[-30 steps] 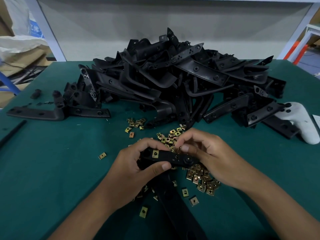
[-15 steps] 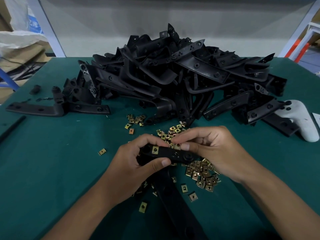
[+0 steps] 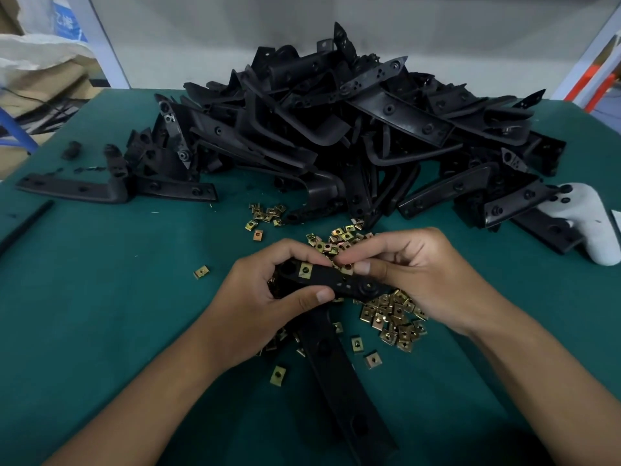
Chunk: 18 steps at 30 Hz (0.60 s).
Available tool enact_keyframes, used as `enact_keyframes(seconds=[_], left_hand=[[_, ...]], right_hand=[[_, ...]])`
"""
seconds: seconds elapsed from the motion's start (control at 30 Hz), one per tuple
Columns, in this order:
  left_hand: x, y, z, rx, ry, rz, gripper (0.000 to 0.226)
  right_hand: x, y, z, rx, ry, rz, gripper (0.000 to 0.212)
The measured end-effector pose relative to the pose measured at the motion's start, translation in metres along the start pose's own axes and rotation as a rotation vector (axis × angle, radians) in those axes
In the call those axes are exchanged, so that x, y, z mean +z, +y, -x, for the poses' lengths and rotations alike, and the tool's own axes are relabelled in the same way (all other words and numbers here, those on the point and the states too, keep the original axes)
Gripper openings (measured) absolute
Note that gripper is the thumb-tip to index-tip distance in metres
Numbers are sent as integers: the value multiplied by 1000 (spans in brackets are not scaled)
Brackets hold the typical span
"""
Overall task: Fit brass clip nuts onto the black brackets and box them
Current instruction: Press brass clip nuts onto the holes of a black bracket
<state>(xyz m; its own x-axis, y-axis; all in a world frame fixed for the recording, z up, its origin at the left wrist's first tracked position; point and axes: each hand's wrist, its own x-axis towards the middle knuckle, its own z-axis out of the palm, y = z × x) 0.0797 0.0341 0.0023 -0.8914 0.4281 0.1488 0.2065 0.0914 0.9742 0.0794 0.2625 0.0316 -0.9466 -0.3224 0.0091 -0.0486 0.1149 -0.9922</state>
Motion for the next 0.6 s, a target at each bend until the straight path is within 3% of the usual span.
enact_keyframes(seconds=[0.3, 0.6], left_hand=[[1, -1, 1, 15, 24, -45, 23], [1, 0, 1, 56, 38, 6, 25]], right_hand=[[-1, 0, 1, -7, 8, -14, 16], [1, 5, -2, 82, -8, -212, 17]])
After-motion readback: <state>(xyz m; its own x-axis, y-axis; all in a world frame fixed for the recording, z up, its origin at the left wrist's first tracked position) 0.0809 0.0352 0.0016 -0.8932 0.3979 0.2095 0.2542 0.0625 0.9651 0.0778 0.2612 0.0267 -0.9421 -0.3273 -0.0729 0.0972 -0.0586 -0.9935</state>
